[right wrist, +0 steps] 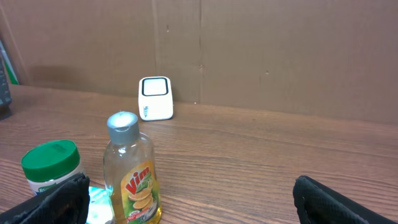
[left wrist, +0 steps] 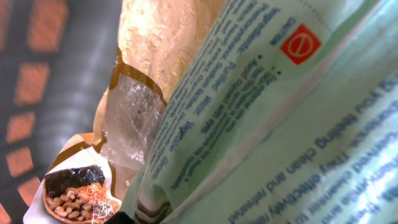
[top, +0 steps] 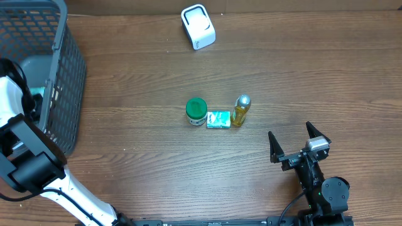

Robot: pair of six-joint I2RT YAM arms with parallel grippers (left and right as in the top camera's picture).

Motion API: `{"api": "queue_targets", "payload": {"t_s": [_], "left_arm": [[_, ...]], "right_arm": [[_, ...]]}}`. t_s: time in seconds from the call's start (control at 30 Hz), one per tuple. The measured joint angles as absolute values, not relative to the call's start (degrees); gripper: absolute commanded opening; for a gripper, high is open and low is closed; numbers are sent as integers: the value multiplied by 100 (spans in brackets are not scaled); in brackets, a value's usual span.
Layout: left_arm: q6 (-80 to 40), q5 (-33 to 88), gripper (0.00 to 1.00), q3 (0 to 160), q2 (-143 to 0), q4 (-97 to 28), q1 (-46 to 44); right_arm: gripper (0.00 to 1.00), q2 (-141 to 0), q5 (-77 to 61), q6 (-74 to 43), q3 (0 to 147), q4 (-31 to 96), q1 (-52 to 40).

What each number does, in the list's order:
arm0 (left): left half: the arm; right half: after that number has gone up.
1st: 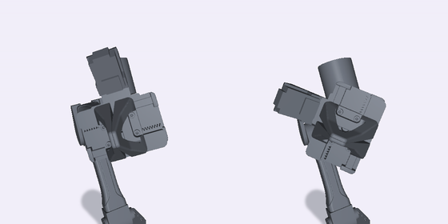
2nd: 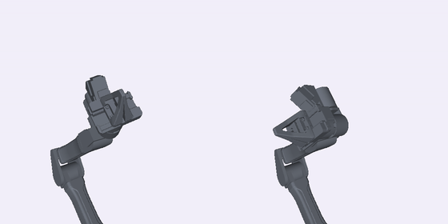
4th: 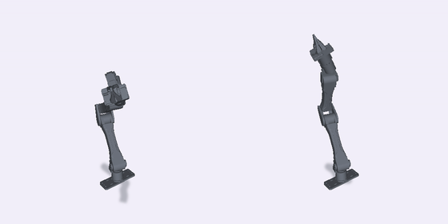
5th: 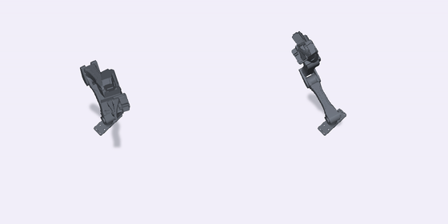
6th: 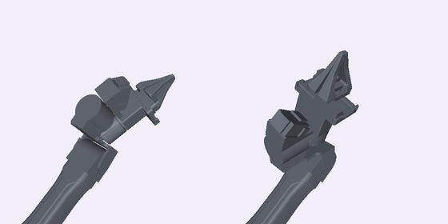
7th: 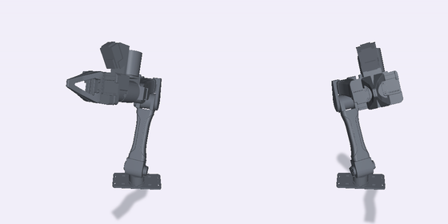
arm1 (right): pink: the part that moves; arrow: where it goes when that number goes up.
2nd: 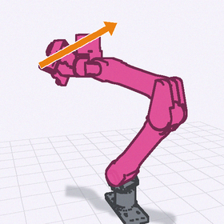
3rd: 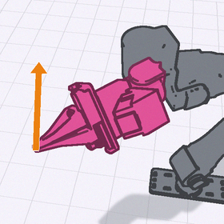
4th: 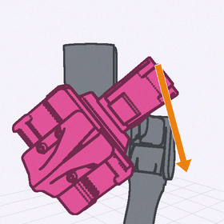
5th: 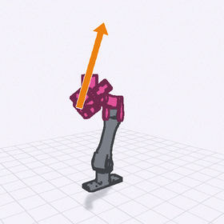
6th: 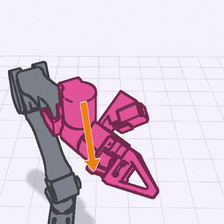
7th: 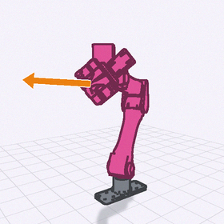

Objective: Scan the item barcode
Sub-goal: 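Lift the green packet and brown pouch up out of the basket, then carry the packets with the left gripper to the table left of the tub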

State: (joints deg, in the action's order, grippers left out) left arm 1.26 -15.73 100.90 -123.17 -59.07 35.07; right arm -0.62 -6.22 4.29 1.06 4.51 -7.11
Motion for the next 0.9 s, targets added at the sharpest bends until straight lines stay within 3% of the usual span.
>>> {"api": "queue_targets", "payload": {"t_s": [0.3, 0.63, 0.9], "left_arm": [[119, -1151, 7, 11052, -11913, -5693, 3382], [-342, -445, 8, 11819, -10020, -5551, 2923], [-867, -167, 10, 11913, -9105, -6884, 1815]], "right_arm": [[100, -62, -620, 429, 106, 449, -711], [100, -62, -620, 427, 106, 449, -711], [100, -62, -620, 429, 106, 454, -711]]}}
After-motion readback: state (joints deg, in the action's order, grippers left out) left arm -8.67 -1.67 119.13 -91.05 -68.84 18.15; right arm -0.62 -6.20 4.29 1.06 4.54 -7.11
